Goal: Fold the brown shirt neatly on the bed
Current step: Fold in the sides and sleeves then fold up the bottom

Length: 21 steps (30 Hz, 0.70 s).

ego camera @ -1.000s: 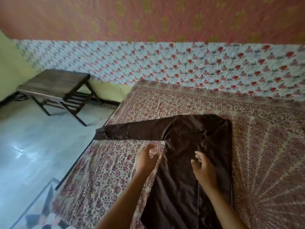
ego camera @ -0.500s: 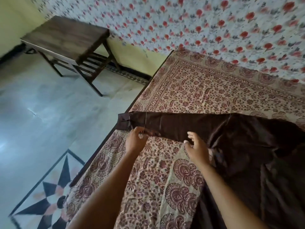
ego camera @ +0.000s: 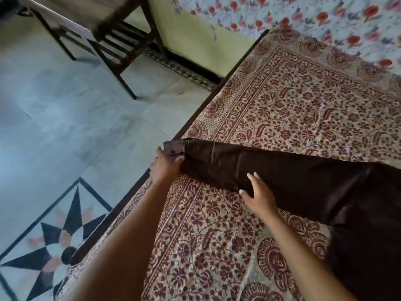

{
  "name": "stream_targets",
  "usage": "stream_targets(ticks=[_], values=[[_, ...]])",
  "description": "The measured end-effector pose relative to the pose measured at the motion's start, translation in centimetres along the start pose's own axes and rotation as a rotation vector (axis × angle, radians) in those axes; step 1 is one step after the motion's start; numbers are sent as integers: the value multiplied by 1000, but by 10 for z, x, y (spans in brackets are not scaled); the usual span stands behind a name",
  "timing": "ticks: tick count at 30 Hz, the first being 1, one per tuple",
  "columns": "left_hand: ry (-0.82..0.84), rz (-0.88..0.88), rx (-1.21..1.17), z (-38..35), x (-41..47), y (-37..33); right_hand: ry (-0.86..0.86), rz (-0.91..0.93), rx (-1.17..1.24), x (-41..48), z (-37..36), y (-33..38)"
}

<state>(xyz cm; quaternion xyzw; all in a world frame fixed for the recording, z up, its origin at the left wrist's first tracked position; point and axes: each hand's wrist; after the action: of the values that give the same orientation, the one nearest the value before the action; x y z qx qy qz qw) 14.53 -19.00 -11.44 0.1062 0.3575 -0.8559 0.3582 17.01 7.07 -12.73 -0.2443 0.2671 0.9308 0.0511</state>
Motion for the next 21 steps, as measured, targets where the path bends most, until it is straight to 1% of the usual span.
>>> stream_targets(ticks=[5,8,9,11,13,14,16,18,19,21], values=[[-70,74,-26,5,7,-2,53,-7,-17,-1,-4,-5],[-94,58,-48,7,-2,-14,128,-61,102,-5,9,-2],[-107,18,-73,7,-5,-19,137,-77,156,-6,15,0],[-110,-125,-210,7,-19,-33,113,-106,256,-9,27,4],[-52,-250,-358,5,-41,-53,79,-130,348,-16,42,4],[-16,-303,-391,3,-55,-65,71,-142,406,-21,49,2],[57,-403,-435,-5,-85,-92,69,-167,549,-34,64,-6],[117,-461,-435,-18,-114,-113,66,-173,700,-48,78,-17],[119,-482,-419,-25,-128,-123,59,-168,745,-57,87,-25],[91,-499,-403,-36,-153,-137,29,-158,740,-75,102,-46]])
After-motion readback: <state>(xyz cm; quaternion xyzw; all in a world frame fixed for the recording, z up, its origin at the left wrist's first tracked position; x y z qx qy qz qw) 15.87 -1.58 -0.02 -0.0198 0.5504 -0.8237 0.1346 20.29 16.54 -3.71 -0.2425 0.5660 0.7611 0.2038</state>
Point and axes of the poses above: each hand's wrist, its own x-axis towards the middle knuckle, its own z-axis out of the back of the hand, y = z × x, and after that the axes turned 7 degrees about -z, right-handed
